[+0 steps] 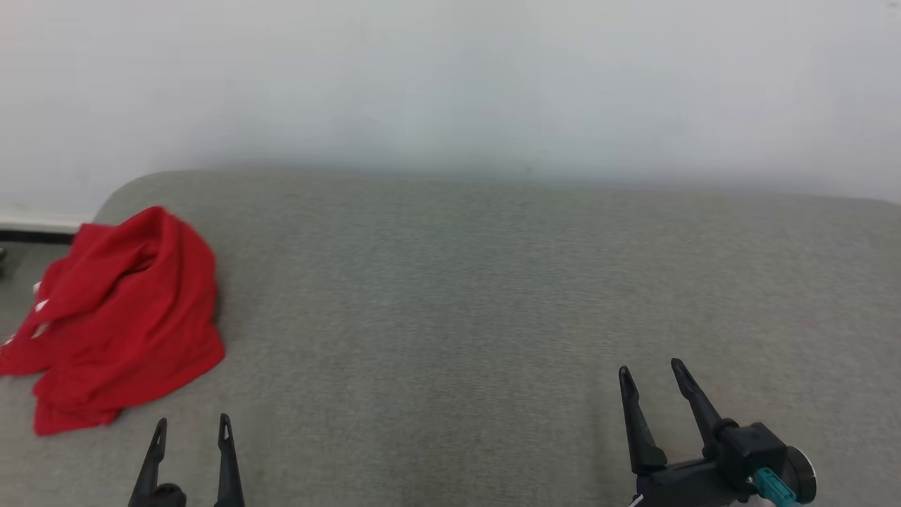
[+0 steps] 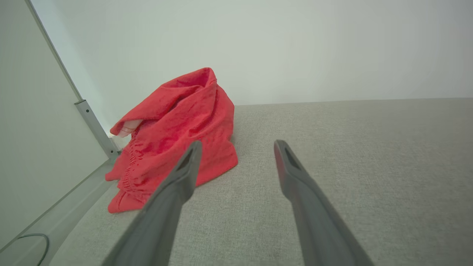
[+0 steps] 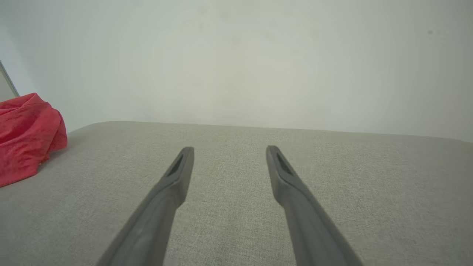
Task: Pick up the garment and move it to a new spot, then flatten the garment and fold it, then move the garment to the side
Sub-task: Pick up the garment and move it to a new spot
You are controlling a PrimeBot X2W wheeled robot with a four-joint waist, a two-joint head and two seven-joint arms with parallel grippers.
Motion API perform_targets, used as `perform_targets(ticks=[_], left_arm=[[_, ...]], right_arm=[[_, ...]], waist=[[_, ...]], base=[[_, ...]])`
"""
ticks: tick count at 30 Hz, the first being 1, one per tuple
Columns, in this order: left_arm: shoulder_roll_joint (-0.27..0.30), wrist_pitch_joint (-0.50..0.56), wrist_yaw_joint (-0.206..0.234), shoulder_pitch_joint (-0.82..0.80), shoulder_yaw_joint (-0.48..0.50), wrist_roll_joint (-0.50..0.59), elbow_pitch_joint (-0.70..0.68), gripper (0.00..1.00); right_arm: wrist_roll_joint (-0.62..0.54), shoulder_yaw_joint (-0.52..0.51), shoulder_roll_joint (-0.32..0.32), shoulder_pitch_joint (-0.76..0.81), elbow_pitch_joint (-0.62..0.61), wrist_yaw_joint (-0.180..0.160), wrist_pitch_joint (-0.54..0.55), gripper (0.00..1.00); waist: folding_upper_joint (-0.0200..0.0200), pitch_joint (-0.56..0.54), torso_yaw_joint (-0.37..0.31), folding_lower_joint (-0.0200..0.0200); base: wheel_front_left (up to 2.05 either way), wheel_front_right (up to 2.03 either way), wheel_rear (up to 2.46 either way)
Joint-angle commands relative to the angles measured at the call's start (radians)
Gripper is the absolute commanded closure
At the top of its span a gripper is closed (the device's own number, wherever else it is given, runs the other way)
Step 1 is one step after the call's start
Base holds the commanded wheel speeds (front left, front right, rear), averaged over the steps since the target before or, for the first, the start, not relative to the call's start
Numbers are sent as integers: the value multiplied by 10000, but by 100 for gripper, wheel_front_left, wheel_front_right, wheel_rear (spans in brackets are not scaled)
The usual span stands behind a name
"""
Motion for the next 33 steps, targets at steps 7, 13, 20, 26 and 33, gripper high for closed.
perform_targets(ticks=[7,13,20,26,33], left_arm=[[55,-39,74,232,144,-14,-129,0],[82,-39,134,424,272,-29,-246,0],[-165,-39,847,1051,564,-140,-957,0],[-303,-39,1102,1269,601,-243,-1254,0],[-346,-39,1034,1022,521,-275,-1093,0]], right_arm=[[116,187,5,137,-89,33,-10,0],[121,360,19,203,-51,33,-8,0],[244,1329,-187,-456,179,27,-9,0],[393,1759,-322,-855,388,24,-8,0],[443,1567,-423,-715,462,24,-9,0]], waist=[[0,168,2413,0],[0,145,3811,0],[0,596,4185,0],[0,790,4257,0],[0,879,4215,0]], base=[[0,0,0],[0,0,0],[0,0,0],[0,0,0],[0,0,0]])
